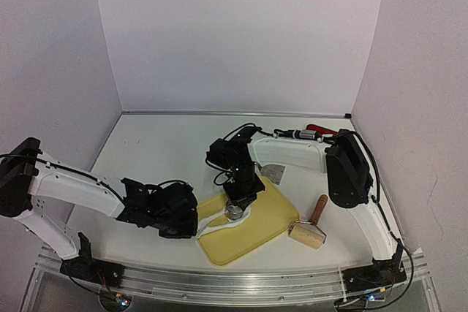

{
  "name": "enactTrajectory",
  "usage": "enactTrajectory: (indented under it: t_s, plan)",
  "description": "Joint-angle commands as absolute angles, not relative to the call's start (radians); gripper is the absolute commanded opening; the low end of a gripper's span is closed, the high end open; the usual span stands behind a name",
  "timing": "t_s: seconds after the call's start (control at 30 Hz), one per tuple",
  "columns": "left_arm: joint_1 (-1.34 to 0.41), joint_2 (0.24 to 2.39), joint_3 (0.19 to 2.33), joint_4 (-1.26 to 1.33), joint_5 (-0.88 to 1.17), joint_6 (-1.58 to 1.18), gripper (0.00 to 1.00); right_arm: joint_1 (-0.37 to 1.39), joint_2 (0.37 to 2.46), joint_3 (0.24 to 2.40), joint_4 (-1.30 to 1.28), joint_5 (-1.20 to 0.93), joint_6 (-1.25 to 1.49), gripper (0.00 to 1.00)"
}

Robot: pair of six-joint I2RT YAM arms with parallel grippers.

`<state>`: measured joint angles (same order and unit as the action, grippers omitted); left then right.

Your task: Roll out the dumpling wrappers from the dough

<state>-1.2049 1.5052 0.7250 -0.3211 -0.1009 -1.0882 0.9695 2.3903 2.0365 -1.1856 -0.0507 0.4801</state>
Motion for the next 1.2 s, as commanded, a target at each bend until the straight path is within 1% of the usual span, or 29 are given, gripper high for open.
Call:
enactTrajectory:
  t_s: [0.0, 0.17, 0.23, 0.27, 0.33, 0.37, 0.47, 0.6, 0.7, 0.83, 0.9, 1.03, 1.17]
  plan:
    - [-1.116, 1.437, 0.735, -0.543, -0.103, -1.059, 0.00, 0.916, 2.491, 1.961, -1.092, 0.233, 0.408, 0.00]
    - [-1.013, 1.470, 0.808, -0.541, -0.084, -0.944, 0.00, 0.916, 2.490, 2.000, -1.089, 0.233, 0.362, 0.00]
    - [-0.988, 1.489, 0.833, -0.512, -0.056, -0.867, 0.00, 0.916, 2.491, 2.018, -1.088, 0.212, 0.364, 0.00]
    - [-0.981, 1.496, 0.845, -0.483, -0.031, -0.816, 0.02, 0.916, 2.492, 2.028, -1.090, 0.193, 0.369, 0.00]
    - [-0.972, 1.507, 0.870, -0.421, 0.029, -0.727, 0.09, 0.916, 2.491, 2.039, -1.092, 0.145, 0.384, 0.00]
    - [-0.969, 1.516, 0.881, -0.398, 0.053, -0.692, 0.15, 0.915, 2.492, 2.042, -1.092, 0.124, 0.395, 0.00]
    - [-0.945, 1.542, 0.912, -0.366, 0.102, -0.634, 0.36, 0.915, 2.498, 2.048, -1.094, 0.078, 0.436, 0.00]
    - [-0.927, 1.559, 0.932, -0.328, 0.132, -0.569, 0.63, 0.916, 2.499, 2.057, -1.096, 0.071, 0.482, 0.00]
    - [-0.913, 1.556, 0.949, -0.305, 0.168, -0.538, 0.71, 0.915, 2.497, 2.081, -1.097, 0.067, 0.478, 0.00]
    - [-0.848, 1.566, 0.996, -0.359, 0.164, -0.544, 0.73, 0.916, 2.484, 2.116, -1.101, 0.036, 0.466, 0.00]
    - [-0.808, 1.585, 1.022, -0.404, 0.182, -0.554, 0.73, 0.915, 2.475, 2.134, -1.106, 0.019, 0.467, 0.04]
    - [-0.774, 1.611, 1.083, -0.449, 0.240, -0.546, 0.74, 0.916, 2.435, 2.166, -1.123, 0.008, 0.479, 0.26]
    - [-0.759, 1.653, 1.131, -0.482, 0.256, -0.538, 0.74, 0.908, 2.362, 2.172, -1.140, 0.011, 0.506, 0.41]
